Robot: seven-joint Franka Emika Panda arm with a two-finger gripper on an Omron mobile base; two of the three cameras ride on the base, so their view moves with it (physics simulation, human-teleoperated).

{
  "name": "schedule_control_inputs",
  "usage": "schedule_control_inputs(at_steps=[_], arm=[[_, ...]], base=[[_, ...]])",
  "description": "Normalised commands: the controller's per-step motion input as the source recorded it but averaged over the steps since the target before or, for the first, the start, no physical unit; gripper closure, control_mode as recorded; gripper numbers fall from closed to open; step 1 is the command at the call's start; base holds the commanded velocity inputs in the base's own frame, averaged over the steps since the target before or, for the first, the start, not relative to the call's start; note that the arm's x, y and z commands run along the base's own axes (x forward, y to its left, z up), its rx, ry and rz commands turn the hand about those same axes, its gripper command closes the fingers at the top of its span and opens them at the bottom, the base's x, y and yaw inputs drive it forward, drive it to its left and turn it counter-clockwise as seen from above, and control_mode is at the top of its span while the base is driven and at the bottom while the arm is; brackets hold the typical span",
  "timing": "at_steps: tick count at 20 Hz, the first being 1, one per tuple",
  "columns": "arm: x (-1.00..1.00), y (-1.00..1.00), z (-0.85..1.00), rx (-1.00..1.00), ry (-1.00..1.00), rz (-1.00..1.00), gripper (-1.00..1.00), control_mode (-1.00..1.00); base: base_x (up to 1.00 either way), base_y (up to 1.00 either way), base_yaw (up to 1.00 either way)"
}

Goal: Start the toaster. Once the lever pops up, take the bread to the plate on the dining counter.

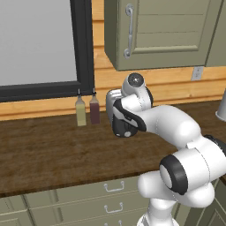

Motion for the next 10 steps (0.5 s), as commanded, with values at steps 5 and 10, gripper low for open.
schedule_control_inputs(at_steps=[5,10], arm=[[0.00,0.00,-0.02,0.00,0.00,0.00,-1.00,-1.00],[0.00,0.00,-0.06,0.00,0.00,0.00,-1.00,-1.00]], base=[[0.00,0.00,0.00],[0.00,0.00,0.00]])
